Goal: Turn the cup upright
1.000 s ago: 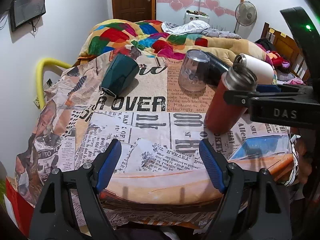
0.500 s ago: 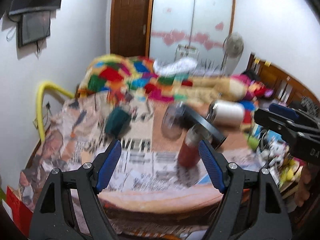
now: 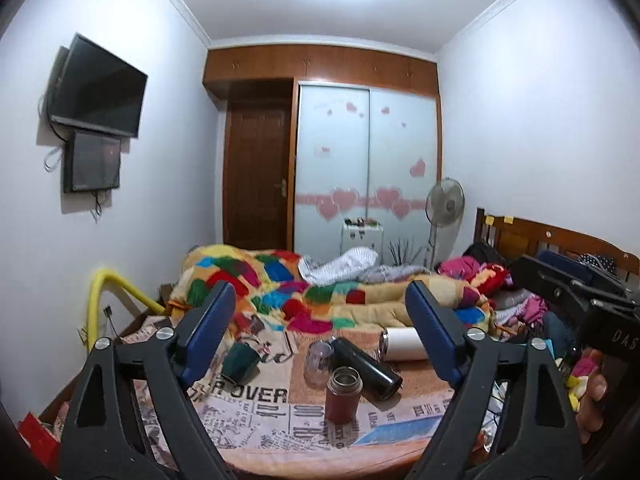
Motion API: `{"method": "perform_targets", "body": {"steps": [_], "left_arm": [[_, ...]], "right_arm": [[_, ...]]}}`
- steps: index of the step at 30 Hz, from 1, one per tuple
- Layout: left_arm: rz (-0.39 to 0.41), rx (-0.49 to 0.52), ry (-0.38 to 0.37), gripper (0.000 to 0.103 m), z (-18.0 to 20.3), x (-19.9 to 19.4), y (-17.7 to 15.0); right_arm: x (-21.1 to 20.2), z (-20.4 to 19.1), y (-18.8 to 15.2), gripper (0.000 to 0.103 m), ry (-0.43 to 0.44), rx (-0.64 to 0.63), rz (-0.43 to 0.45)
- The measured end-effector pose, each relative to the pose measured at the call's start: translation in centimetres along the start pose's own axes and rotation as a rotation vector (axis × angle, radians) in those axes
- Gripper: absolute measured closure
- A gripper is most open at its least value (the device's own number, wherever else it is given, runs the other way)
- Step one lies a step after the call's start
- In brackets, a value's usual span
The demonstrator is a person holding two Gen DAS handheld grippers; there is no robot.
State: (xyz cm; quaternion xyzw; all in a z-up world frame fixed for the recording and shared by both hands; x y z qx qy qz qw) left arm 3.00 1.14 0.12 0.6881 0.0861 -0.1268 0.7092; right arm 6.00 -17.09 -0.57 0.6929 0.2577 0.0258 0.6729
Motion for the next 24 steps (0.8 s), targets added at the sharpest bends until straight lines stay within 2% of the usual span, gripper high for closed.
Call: {"method": "perform_targets", "body": {"steps": [4,5,15,24], "left_arm": [[0.054,0.028,0.045,0.000,0.7,-1.2,-0.4],[0.056,0.037,0.064,0.000,0.9,-1.4,-0.5],[0.019,0.036,0.064,0.000,1.4,-1.3,-1.3],[0.013,0.021,0.054,0.000,1.5,-1.0,-1.5]], "right_arm": [[0.0,0.2,-0.5,0.003,-0.006,0.024,0.011],[-0.1,0.2,-0.8,0.001,-0.016,0.026,0.011],[-0.2,0.7,-1.6,0.000,-0.057,0.024,0.002],[-1.4,0.6,-2.4,0.000,-0.051,0.009,-0.003]]}}
Point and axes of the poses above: each gripper's, at about its wrist camera, not at the fingertips, and x roughly the way its jaws point, z to its right, y to its top, the point moved 3 cm from there along x, roughly the way its jaws point, and after that the axes turned 10 degrees about -z, right-handed, at the moved point
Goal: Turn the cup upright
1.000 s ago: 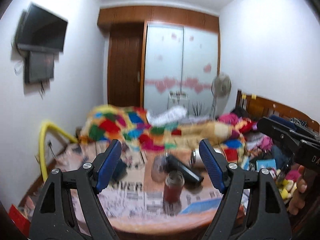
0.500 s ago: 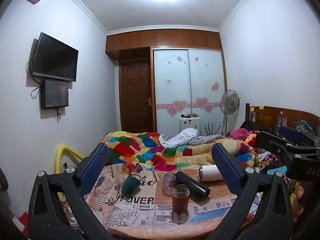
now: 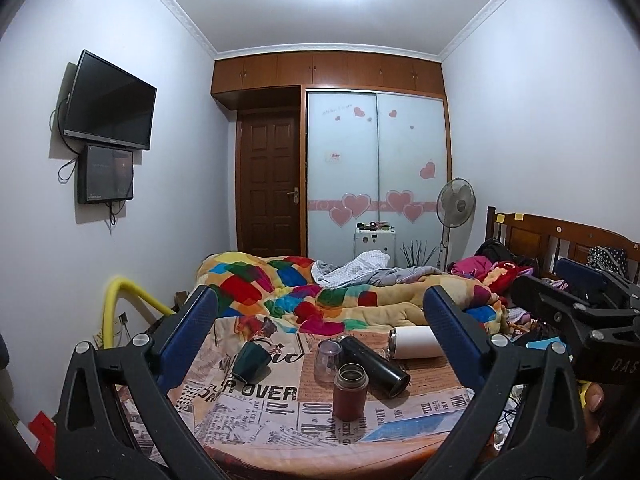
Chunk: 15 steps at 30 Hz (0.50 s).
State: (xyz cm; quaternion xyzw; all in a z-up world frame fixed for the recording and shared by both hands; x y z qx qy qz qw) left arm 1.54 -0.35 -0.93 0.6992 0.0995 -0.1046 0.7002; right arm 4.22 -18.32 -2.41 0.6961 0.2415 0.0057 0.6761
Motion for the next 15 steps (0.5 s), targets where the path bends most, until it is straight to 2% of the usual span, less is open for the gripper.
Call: {"method": "perform_targets", "body": {"steps": [15], "left_arm": [[-0.001,-0.012,-0.004,0.000,0.14,0.07,-0.28]], "right_arm": [[-0.05,-0.50,-0.09,0.000,0.012,-0.014,-0.031]]}}
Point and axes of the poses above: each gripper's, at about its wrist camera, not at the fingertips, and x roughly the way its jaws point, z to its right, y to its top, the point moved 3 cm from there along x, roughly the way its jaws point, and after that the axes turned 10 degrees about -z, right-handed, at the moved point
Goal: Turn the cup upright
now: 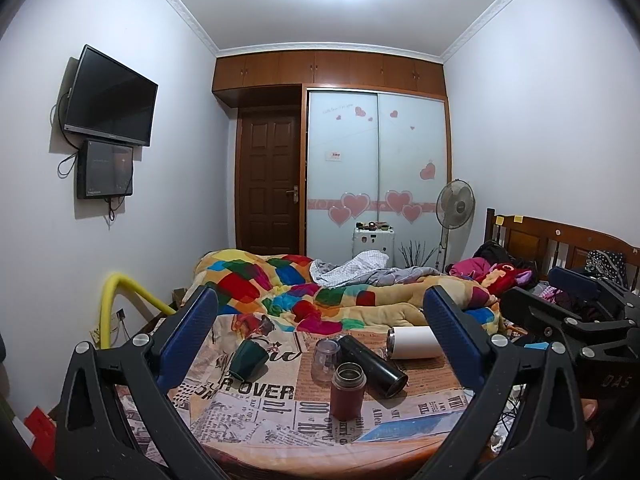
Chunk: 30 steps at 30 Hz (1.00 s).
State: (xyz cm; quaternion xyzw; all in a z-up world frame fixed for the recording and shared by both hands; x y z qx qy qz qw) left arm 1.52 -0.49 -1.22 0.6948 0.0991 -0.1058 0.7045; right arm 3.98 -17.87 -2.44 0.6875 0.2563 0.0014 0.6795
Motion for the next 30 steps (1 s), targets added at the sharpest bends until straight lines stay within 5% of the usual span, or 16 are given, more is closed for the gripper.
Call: {"method": "perform_targets", "body": {"steps": [30], "left_arm": [[0.007,0.001,-0.004,0.000,0.9,-0.8,0.1]], "right_arm": [[-0.3,0.2,0.0,0.000,-0.001,0.012,0.000]]}}
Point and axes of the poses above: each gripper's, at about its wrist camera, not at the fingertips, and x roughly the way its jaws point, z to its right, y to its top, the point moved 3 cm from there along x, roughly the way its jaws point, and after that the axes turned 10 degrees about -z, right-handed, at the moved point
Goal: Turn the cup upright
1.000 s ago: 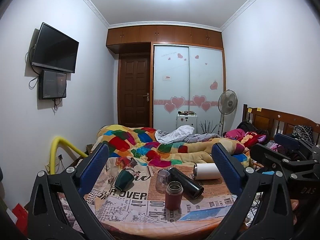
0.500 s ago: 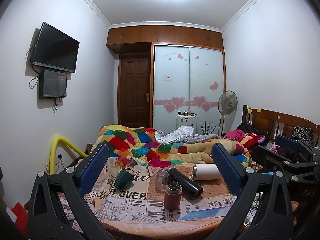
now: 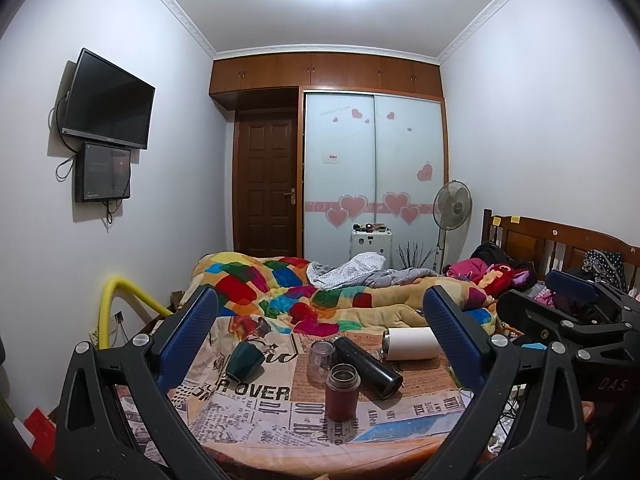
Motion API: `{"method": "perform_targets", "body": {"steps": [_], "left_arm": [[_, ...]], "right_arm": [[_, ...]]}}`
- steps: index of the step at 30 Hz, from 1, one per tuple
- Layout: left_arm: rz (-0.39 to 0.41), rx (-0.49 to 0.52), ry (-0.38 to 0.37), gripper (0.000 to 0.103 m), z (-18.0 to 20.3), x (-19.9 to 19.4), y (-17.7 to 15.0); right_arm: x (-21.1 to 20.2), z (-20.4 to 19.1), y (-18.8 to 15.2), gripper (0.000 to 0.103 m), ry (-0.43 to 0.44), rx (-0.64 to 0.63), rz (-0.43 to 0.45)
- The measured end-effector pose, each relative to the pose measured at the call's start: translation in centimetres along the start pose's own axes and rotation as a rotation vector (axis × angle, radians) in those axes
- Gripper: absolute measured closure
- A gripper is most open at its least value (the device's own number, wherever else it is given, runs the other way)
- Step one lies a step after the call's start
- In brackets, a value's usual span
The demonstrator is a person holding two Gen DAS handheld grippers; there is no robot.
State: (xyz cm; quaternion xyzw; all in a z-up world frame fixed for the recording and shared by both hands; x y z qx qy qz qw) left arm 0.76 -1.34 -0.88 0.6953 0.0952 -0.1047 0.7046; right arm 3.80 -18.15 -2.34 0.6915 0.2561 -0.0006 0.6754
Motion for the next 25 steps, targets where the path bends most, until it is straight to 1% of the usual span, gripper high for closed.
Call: {"method": "perform_targets", "body": {"steps": [18,25], "left_arm": [[-0.005,0.004,-0.024,0.000,0.2,0.0,0.1],[-0.012,-0.006,-0.014,0.000,-0.6,0.2,0.0]], "right_arm": [[0.0,0.8,0.2,0.000,-0.034,0.018,0.007],[0.1,0.8,0.2,0.000,-0.034,0.020,0.007]]}}
Point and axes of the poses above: each gripper's, at about its wrist camera, not at the fingertips, and x roughly the way its jaws point, z to its right, y to its top, the point moved 3 cm from there along x, roughly the way its jaws point, and after that the axes turned 10 degrees about -z, right-handed, at the moved point
